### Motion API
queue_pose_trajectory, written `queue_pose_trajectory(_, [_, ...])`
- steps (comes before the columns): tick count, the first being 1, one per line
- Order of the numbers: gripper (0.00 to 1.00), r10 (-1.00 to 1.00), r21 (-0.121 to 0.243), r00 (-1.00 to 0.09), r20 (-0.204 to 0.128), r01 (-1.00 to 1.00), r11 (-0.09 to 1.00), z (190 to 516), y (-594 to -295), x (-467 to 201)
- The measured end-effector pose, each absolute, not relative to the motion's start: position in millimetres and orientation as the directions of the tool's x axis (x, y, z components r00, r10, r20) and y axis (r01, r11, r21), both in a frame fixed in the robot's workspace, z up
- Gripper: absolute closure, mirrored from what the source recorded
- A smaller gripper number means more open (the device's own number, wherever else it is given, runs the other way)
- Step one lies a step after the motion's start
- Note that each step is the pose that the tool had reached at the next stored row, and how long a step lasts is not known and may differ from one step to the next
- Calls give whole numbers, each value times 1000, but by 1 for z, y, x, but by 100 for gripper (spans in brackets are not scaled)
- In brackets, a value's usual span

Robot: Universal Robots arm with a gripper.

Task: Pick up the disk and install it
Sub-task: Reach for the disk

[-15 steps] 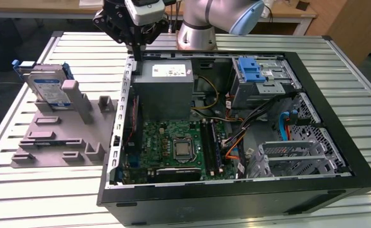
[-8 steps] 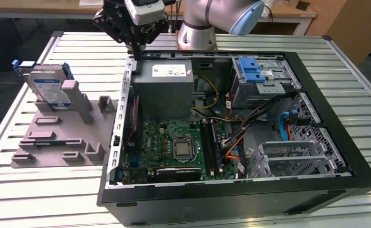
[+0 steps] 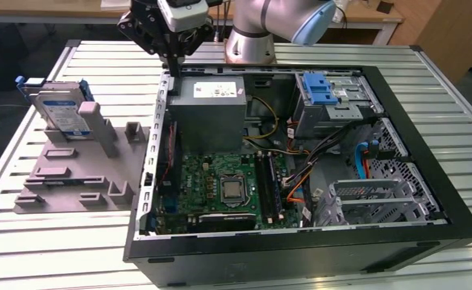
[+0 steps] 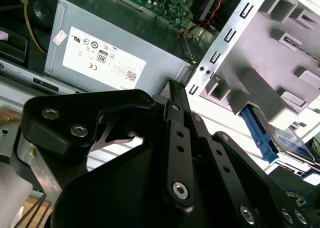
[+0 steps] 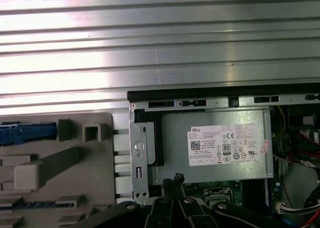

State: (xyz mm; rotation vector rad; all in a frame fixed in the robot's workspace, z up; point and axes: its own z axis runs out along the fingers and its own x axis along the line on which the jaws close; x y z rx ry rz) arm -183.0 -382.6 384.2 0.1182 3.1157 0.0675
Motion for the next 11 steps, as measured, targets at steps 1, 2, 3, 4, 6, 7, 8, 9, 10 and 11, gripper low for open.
queue_pose_trajectory(1, [89,76,44,-997,-21,75,996,384,-382,-183])
queue_pose_trajectory(2, [89,76,44,-997,-21,75,996,384,-382,-183])
queue_pose_trajectory(3, [89,76,44,-997,-21,75,996,384,-382,-183])
queue_pose_trajectory(4, [89,76,44,-997,-21,75,996,384,-382,-183])
queue_pose_trajectory(6, [89,76,44,-997,-21,75,996,384,-382,-184])
queue_pose_trajectory(7, [89,76,44,-997,-21,75,996,384,-381,-184])
queue_pose_trajectory(8, [89,76,44,-997,-21,75,996,384,-381,-184])
queue_pose_trajectory(9, [89,76,44,-997,-21,75,996,384,-380,-185])
queue_pose_trajectory(10, [89,76,44,-997,-21,75,996,384,-379,-185])
queue_pose_trajectory(11, [89,76,44,-997,-21,75,996,384,-377,-186])
